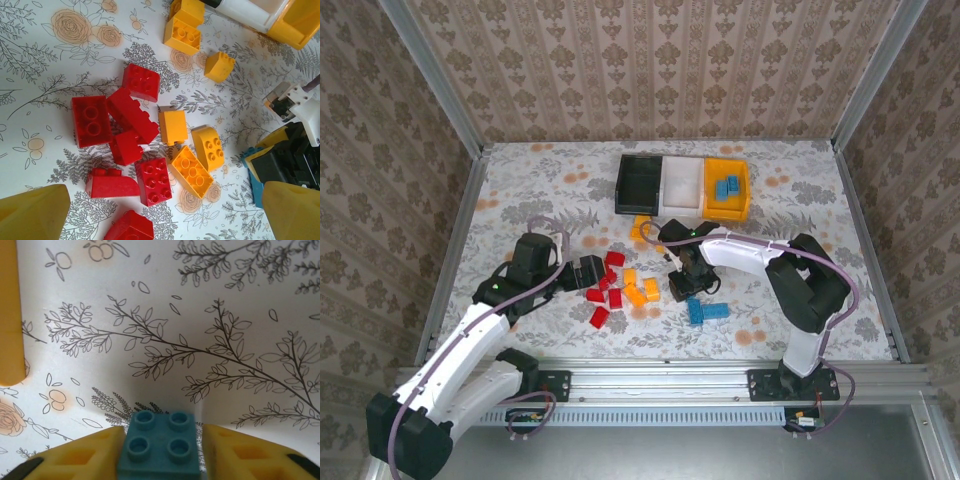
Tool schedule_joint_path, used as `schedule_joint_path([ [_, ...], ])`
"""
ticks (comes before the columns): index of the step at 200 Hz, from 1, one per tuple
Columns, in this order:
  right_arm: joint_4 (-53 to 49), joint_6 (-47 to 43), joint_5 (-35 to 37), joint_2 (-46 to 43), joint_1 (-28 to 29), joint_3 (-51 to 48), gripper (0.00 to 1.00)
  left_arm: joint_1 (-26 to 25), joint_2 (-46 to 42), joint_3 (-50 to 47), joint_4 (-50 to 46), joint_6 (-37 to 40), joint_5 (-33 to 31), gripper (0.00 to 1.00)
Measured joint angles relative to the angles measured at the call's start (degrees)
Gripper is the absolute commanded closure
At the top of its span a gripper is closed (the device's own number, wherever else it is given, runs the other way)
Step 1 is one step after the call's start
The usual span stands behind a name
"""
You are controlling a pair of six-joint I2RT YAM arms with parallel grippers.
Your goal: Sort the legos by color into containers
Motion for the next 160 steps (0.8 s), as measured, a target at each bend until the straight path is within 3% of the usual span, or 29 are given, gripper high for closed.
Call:
schedule_joint_path([
  [45, -0.9, 0.0, 0.1, 0.0, 0.0, 1.9, 0.63, 2.8, 0.2, 0.7, -0.5, 0.0, 0.0, 0.00],
  [90, -6.2, -0.5, 2.1, -3.7, -1.9, 13.3, 0.63, 3.4, 2.3, 2.1, -0.6, 0.0, 0.1, 0.00],
  [124, -8.0, -1.2, 3.3, -7.0, -9.6, 24.4, 0.64, 3.3, 4.5, 2.8, -0.5, 0.1, 0.2, 0.00],
  [160, -7.9, -1.7, 4.7, -4.0, -19.6, 32.8, 0.65, 0.3, 7.5, 3.8, -0.6, 0.9, -0.3, 0.00],
])
